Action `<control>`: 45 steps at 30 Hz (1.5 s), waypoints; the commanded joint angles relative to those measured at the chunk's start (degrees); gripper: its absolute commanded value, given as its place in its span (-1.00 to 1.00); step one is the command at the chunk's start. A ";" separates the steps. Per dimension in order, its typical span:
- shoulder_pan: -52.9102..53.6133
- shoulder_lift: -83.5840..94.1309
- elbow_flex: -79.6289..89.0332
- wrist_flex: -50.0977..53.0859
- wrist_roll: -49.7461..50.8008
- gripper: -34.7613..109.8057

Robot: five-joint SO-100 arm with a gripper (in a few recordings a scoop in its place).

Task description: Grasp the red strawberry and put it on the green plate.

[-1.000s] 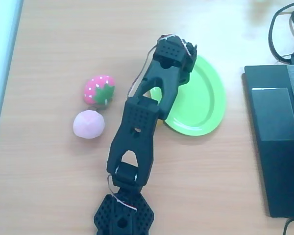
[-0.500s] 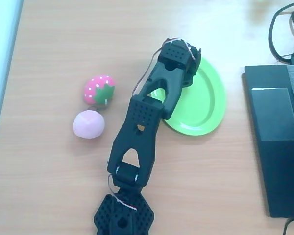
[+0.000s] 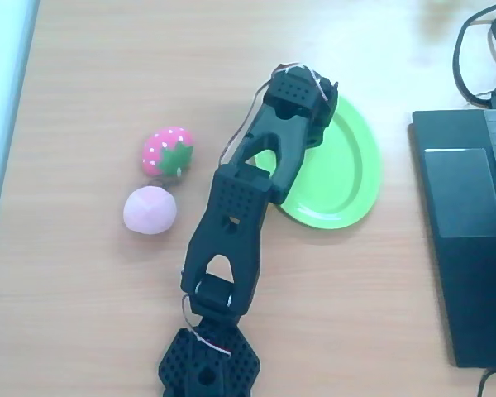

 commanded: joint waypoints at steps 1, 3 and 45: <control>0.97 7.12 2.90 -0.70 0.00 0.09; 0.97 9.14 4.75 -1.05 0.00 0.09; -20.48 129.11 115.40 -33.66 20.57 -0.63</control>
